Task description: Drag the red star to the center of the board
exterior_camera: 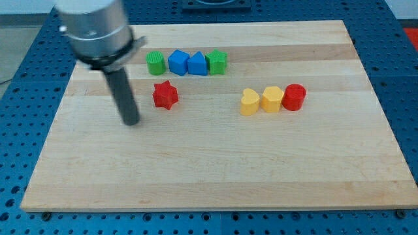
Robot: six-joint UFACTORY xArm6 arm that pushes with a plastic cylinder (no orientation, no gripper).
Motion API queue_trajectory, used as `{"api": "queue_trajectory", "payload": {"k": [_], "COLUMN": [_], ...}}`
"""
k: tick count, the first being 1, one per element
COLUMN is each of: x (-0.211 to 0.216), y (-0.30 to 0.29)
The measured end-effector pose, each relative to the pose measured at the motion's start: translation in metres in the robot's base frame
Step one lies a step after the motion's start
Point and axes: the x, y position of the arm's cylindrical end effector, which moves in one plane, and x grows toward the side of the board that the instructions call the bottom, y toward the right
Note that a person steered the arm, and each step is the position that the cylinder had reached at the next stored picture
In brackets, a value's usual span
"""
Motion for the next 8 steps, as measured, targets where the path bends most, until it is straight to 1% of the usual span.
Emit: {"api": "queue_trajectory", "payload": {"k": [1,2,3,4,5,6,7,8], "x": [-0.032,-0.059,-0.035,-0.005,-0.001,-0.006,-0.032,-0.055], "y": [-0.028,-0.017,0.019,0.074,0.104,0.073,0.043,0.044]}}
